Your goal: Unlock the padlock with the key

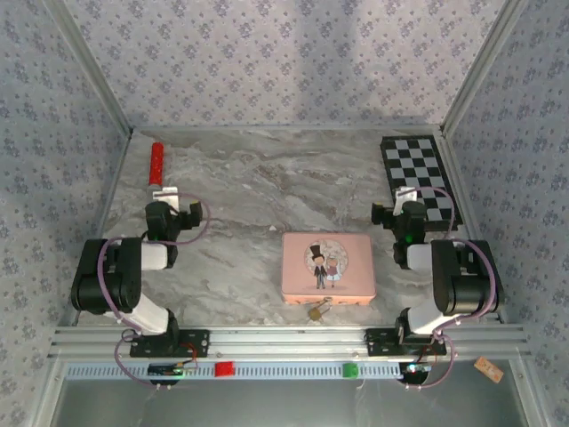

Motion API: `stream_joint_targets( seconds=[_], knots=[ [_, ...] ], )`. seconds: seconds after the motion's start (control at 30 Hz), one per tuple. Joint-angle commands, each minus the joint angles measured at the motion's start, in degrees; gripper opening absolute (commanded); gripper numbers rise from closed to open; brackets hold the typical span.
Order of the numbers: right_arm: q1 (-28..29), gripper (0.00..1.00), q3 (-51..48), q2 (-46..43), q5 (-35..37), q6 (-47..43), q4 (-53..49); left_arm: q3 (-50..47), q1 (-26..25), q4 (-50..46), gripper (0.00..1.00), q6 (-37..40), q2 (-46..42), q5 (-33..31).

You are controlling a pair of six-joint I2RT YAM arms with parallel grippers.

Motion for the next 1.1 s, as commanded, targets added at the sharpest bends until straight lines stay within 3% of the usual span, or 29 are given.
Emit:
stream_joint_targets(
  seconds=[0.0,1.07],
  knots=[
    [-0.28,0.99,1.00,0.32,-0.61,0.46,0.23,1.08,-0.04,-0.01,1.00,0.82,-0.44,0.00],
    [-0.37,0.99,0.88,0.23,-0.87,0.51,0.33,1.14,0.39,-0.10,1.00,0.55,-0.38,0.88]
  ],
)
